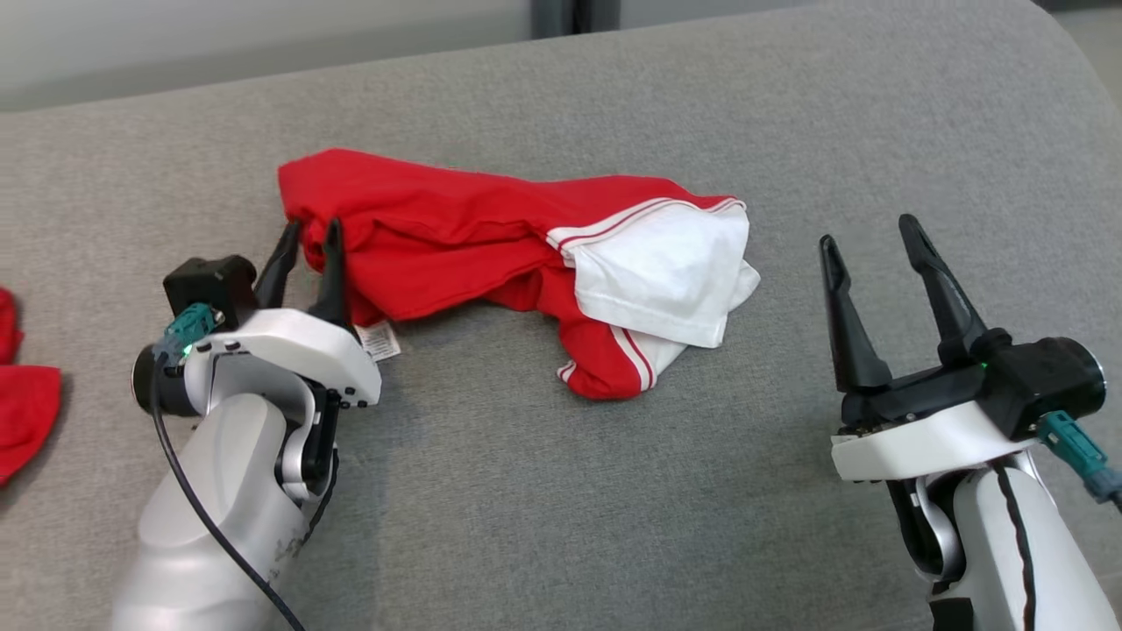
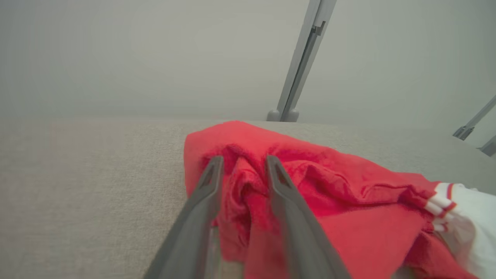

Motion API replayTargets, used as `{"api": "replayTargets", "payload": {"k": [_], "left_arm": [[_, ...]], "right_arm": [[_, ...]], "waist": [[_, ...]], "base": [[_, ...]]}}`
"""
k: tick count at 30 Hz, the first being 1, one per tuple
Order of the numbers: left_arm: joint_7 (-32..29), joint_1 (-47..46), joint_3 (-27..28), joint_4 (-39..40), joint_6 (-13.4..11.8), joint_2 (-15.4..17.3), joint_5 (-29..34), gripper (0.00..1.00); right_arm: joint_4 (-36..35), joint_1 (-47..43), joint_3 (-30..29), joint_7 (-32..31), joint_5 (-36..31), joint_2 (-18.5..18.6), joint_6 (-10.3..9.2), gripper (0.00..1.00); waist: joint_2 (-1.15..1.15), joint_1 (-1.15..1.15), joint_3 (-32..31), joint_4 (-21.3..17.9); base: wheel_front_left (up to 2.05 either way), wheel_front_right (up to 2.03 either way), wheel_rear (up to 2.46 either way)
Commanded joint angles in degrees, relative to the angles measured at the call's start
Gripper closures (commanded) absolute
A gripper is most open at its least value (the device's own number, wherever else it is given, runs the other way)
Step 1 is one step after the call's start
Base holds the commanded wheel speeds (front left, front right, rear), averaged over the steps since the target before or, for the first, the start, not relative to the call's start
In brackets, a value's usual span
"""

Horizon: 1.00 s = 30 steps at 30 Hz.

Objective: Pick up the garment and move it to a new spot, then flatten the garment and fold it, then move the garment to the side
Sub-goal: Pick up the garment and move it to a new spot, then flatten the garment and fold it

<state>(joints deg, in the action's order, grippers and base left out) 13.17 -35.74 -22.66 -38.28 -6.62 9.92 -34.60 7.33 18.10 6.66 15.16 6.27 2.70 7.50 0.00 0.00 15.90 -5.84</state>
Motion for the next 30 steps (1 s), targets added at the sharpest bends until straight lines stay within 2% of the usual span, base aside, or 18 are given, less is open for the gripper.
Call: {"api": "replayTargets", "payload": {"k": [1,7,13,19,24,30], "left_arm": [[0.55,0.5,0.37,-0.62,0.26,-0.01,-0.07,0.0],[1.96,3.01,2.26,1.42,1.46,-0.09,1.44,0.0],[2.0,11.26,7.83,14.82,2.52,0.35,8.45,0.0],[2.02,21.43,13.35,25.11,4.88,-2.63,14.5,0.0],[2.02,25.57,16.34,27.53,6.79,-5.19,16.22,0.0],[2.03,25.56,17.63,28.12,8.93,-6.69,17.74,0.0]], "right_arm": [[0.38,-0.54,0.33,0.09,-0.55,0.49,-0.01,0.0],[1.69,-1.57,0.13,0.09,-1.51,0.83,-0.02,0.0],[2.35,-3.89,0.85,0.09,-1.8,2.3,-0.02,0.0],[2.47,-6.77,-0.4,0.09,-1.33,2.29,-0.02,0.0],[3.12,-7.54,-1.06,0.09,-2.17,2.67,-0.02,0.0],[4.19,-6.65,-2.52,0.08,-2.55,2.53,-0.02,0.0]], "waist": [[0.0,0.0,-1.44,1.32],[0.0,0.0,-4.49,3.44],[0.0,0.0,-6.7,5.53],[0.0,0.0,-7.23,7.91],[0.0,0.0,-7.01,9.59],[0.0,0.0,-5.76,12.15]], "base": [[0.0,0.0,0.0],[0.0,0.0,0.0],[0.0,0.0,0.0],[0.0,0.0,0.0],[0.0,0.0,0.0],[0.0,0.0,0.0]]}}
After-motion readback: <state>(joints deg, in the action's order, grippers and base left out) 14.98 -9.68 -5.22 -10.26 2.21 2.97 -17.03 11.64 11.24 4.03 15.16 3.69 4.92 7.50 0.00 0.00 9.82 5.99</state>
